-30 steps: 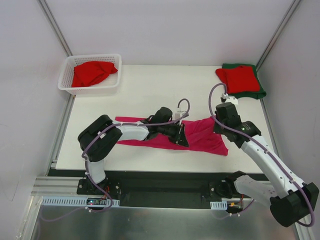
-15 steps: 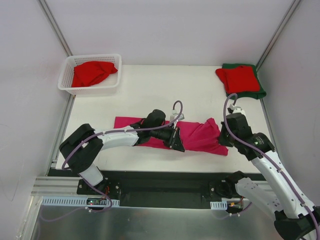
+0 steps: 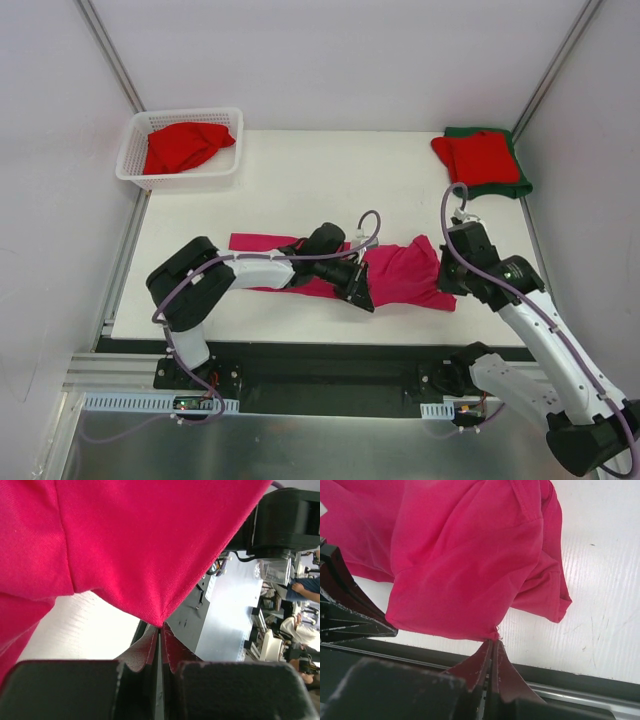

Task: Fold and stack the t-shirts
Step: Fold the other side of the tshirt into a rectangle

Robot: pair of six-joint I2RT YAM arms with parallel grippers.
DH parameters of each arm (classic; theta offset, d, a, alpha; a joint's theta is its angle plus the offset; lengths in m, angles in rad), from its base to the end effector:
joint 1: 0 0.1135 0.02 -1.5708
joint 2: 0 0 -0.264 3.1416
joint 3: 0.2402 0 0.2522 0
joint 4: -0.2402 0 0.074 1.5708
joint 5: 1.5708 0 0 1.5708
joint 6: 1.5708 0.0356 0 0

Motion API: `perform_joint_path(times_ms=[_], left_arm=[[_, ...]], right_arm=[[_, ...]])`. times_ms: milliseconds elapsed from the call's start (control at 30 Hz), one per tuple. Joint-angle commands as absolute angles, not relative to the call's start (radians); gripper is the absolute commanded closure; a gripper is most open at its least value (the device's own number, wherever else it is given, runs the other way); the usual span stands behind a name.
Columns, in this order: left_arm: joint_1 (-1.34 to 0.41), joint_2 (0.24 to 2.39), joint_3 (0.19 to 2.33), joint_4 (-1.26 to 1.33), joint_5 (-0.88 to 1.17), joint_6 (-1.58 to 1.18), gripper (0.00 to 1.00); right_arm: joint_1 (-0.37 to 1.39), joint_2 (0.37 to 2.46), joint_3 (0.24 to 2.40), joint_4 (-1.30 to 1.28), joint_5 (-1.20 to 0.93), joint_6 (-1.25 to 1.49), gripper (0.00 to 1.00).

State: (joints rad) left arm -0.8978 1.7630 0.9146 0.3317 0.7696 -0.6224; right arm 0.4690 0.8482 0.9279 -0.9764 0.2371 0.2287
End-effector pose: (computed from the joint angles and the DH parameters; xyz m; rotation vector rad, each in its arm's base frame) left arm 0.2075 -0.3001 0.1793 0.8707 2.2503 -1.6310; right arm 0.1399 0.0615 0.3060 -0.1906 2.4258 0.0191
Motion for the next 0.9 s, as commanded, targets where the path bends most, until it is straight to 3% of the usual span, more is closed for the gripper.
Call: perform_joint_path(times_ms=[0, 867], left_arm=[[-0.908, 1.834, 0.965, 0.287, 0.833, -0.623, 1.0], [-0.879, 1.908, 1.04, 0.342, 0.83, -0.649, 1.0]], right_arm=[[0.457, 0.883, 0.976, -0.96, 0.351, 0.18, 0.99], [0.457, 1.192, 0.968, -0.686, 0.319, 0.132, 0.99]])
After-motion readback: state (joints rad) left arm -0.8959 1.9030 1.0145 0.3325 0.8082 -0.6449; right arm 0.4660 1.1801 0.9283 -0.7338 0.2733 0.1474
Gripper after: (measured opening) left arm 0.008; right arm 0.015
